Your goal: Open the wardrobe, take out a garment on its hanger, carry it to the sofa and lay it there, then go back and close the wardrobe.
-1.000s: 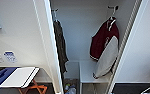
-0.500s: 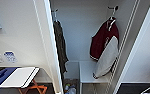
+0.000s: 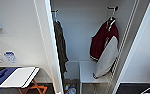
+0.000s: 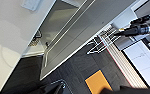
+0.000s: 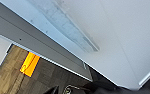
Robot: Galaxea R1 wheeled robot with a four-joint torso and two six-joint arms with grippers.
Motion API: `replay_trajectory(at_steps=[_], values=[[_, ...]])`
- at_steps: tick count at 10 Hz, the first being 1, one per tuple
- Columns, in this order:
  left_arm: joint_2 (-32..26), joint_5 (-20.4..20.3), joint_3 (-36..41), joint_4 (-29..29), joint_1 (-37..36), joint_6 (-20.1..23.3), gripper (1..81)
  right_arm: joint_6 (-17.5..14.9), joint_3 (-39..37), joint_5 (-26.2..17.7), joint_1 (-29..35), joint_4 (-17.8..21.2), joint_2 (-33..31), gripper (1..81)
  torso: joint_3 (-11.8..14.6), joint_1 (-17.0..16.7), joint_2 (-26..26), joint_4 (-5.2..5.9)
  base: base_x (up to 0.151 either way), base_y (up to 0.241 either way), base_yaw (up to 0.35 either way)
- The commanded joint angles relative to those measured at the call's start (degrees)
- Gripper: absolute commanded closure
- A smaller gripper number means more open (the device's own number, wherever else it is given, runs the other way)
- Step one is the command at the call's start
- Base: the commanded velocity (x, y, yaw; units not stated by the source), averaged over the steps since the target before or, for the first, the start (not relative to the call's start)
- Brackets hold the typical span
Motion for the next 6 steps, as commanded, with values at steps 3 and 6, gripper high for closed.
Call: replay_trajectory(at_steps=[3,6], values=[[6.5,-0.8,-11.2,0.5,1.0,-0.3,1.0,0.2,-8.4,-1.1,-0.7,1.0,2.3,1.0,0.0,0.0,0.0,0.0,0.0,0.0,0.0],[10.8,-0.8,-17.0,0.4,2.6,-0.3,1.0,0.2,-16.7,0.6,-6.3,1.1,9.2,1.0,0.0,0.0,0.0,0.0,0.0,0.0,0.0]])
